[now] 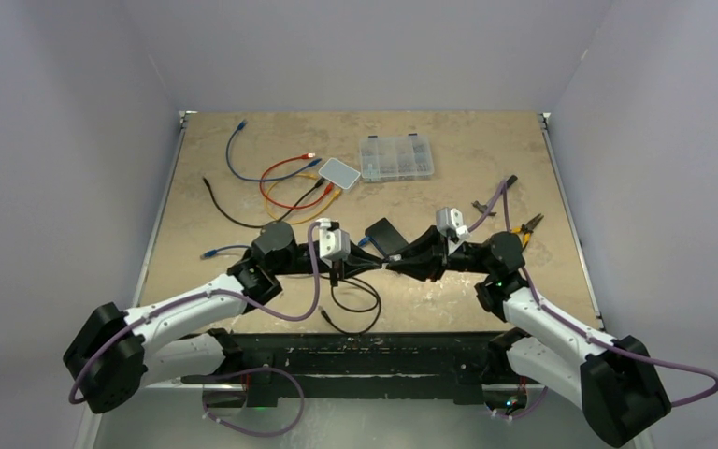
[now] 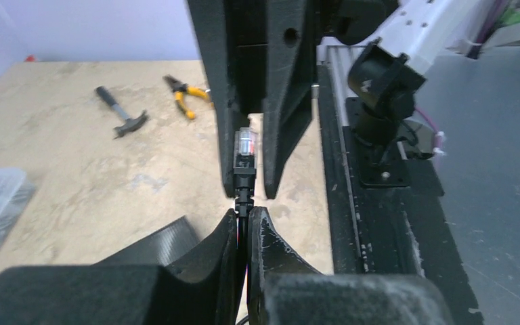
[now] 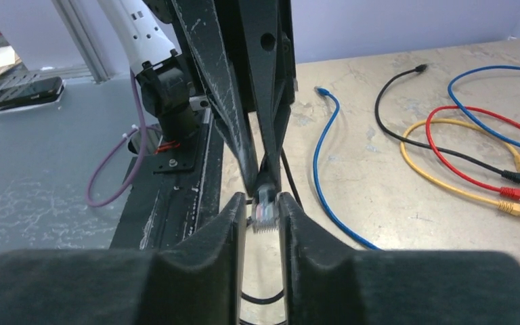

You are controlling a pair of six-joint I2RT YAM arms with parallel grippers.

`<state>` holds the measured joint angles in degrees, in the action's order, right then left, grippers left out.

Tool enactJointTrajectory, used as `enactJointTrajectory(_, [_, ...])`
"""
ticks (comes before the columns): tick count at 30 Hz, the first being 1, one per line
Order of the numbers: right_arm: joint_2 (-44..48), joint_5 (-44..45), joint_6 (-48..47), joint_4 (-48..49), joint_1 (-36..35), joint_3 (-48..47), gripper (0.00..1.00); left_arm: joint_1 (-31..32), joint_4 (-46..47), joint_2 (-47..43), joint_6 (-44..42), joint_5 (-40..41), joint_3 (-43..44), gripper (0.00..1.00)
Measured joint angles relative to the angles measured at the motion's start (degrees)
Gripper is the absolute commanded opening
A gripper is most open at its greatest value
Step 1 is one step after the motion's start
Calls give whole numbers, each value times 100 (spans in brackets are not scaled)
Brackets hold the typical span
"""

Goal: Insert the plug into the switch port
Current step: Pick up the connector from the center of the board.

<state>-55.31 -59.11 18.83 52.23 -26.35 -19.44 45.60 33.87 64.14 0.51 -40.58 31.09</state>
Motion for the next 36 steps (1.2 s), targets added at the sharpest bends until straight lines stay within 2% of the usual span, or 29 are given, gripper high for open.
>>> enactJointTrajectory(4, [144,125,-83,-107,-15,2,50,22,-925,-649,-431,850,79,0])
enactJointTrajectory(10, [260,190,-153,-214,-17,2,65,-24,-1582,-1521,-876,2717,160,0])
enactJointTrajectory(19, [315,651,-245,-446,-17,2,80,-24,-2551,-1663,-1532,6513,1003,0])
enactJointTrajectory(23, [328,1128,-275,-570,-22,2,89,-26,-2710,-1617,-1821,7864,1438,0])
enactJointTrajectory(25, [332,1408,-286,-686,-22,2,90,-33,-2715,-1480,-1829,8142,1519,0])
enactJointTrajectory(28, [317,1884,-286,-964,-22,-2,95,-52,-2732,-1056,-1762,8144,1517,0])
enactJointTrajectory(33, [-13,2579,-278,-1438,-22,-151,99,-55,-2778,264,-1521,7713,1327,0])
enactJointTrajectory(36, [-308,2909,-258,-1585,-17,-243,99,-55,-2879,767,-1335,7331,1040,0])
